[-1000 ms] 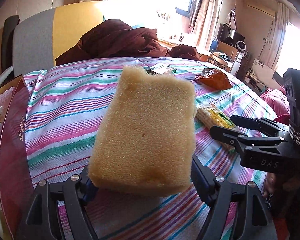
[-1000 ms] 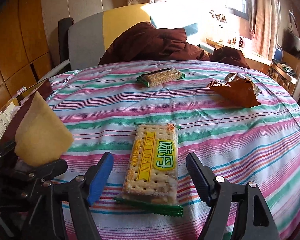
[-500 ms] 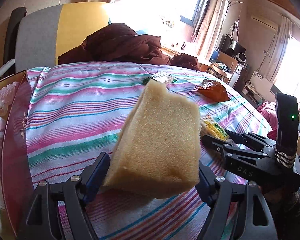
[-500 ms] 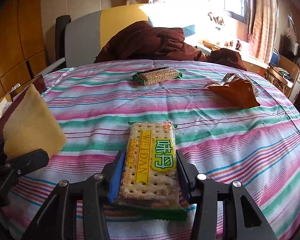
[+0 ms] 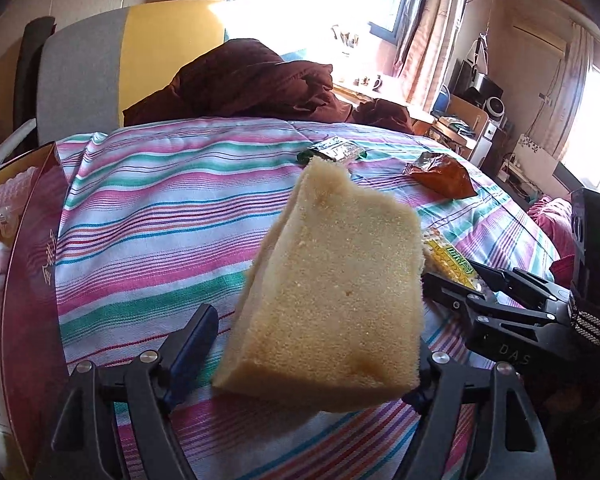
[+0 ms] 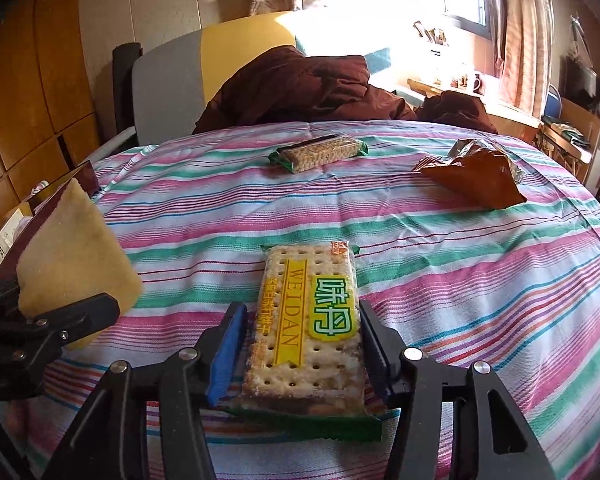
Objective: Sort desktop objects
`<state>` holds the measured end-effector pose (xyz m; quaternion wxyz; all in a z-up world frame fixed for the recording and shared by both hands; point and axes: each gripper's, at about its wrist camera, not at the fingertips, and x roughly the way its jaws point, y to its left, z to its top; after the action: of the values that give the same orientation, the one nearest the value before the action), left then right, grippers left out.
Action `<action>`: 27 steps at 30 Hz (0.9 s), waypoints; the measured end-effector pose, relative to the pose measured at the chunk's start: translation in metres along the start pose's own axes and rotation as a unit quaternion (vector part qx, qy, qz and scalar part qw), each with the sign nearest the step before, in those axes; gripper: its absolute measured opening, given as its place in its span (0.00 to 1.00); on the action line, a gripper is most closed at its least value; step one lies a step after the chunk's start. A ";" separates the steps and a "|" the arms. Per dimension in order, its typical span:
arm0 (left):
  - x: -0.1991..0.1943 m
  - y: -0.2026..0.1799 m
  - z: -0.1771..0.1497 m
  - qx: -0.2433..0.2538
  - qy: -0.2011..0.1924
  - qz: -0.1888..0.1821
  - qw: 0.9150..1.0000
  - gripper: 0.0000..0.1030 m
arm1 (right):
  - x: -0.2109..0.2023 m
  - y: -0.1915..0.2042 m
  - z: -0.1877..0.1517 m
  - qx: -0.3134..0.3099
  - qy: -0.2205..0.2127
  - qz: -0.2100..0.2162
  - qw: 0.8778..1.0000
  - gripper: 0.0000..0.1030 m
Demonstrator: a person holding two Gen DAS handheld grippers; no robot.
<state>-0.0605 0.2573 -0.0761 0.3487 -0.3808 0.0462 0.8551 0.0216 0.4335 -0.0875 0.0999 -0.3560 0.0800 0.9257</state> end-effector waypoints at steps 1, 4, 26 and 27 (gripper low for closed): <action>0.001 -0.002 -0.001 0.004 0.002 0.005 1.000 0.78 | 0.000 0.000 0.000 0.000 -0.001 0.001 1.000 0.55; 0.003 -0.006 -0.002 0.015 0.006 0.017 1.000 0.78 | -0.001 0.000 -0.001 -0.002 -0.005 0.000 1.000 0.52; -0.007 0.003 -0.009 -0.007 -0.015 0.013 1.000 0.59 | -0.004 0.006 -0.004 -0.027 -0.012 -0.031 0.999 0.47; -0.007 0.002 -0.010 -0.006 -0.015 0.014 1.000 0.59 | -0.004 0.007 -0.004 -0.028 -0.012 -0.032 0.999 0.47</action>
<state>-0.0524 0.2482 -0.0784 0.3349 -0.3690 0.0412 0.8660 0.0255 0.4256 -0.0878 0.1207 -0.3498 0.0418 0.9281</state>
